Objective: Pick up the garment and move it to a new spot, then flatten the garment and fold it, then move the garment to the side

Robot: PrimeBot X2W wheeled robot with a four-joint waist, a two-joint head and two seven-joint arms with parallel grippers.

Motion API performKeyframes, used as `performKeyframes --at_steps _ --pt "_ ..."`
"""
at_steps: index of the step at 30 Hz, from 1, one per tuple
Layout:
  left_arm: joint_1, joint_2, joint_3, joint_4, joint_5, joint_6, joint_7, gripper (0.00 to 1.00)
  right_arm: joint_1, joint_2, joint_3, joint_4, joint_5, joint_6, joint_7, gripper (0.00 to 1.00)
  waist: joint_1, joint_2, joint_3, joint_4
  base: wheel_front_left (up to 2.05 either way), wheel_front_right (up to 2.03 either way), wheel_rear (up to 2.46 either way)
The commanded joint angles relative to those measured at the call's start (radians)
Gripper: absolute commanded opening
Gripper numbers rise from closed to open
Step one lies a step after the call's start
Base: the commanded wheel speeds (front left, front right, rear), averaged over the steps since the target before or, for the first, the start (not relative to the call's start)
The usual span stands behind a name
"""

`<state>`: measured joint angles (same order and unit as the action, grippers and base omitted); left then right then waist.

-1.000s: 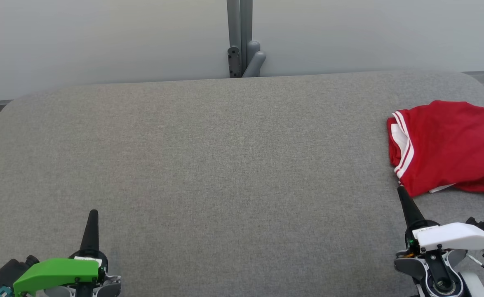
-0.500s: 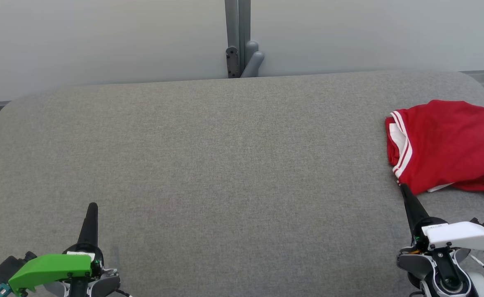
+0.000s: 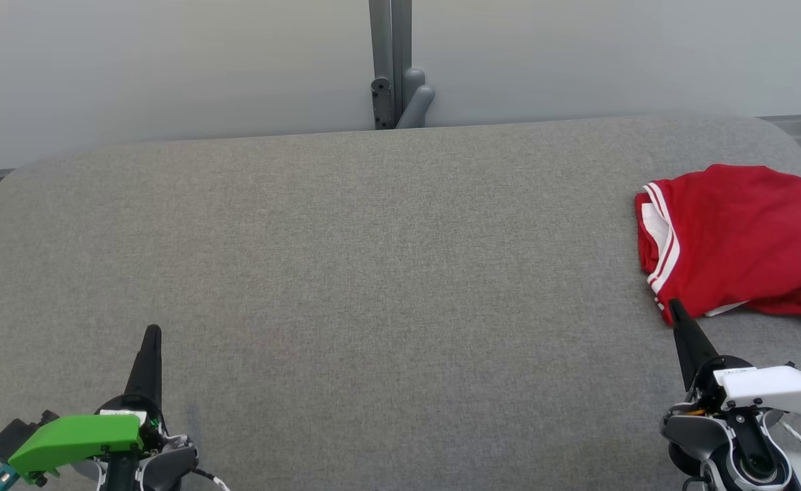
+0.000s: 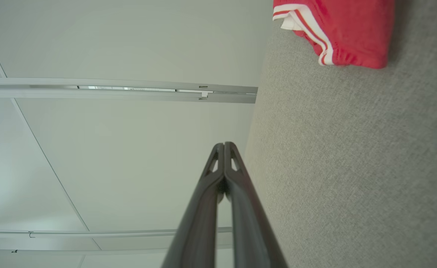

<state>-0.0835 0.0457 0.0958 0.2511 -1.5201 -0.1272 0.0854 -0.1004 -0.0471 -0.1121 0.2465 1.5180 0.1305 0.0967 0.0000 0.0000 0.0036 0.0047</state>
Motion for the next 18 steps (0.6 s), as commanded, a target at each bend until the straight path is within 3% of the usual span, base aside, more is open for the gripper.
performKeyframes --at_steps 1,18 --pt "-0.019 0.007 0.005 -0.008 -0.031 -0.005 0.006 0.00 0.011 -0.005 -0.005 -0.010 0.025 0.000 0.009 0.00 0.0000 0.0000 0.000 -0.001 0.00 0.00 0.00" --pt "-0.024 0.008 0.008 -0.016 -0.095 -0.006 0.026 0.00 0.012 -0.005 -0.016 -0.020 0.099 0.000 0.027 0.00 0.0000 0.0000 0.000 -0.005 0.00 0.00 0.00"
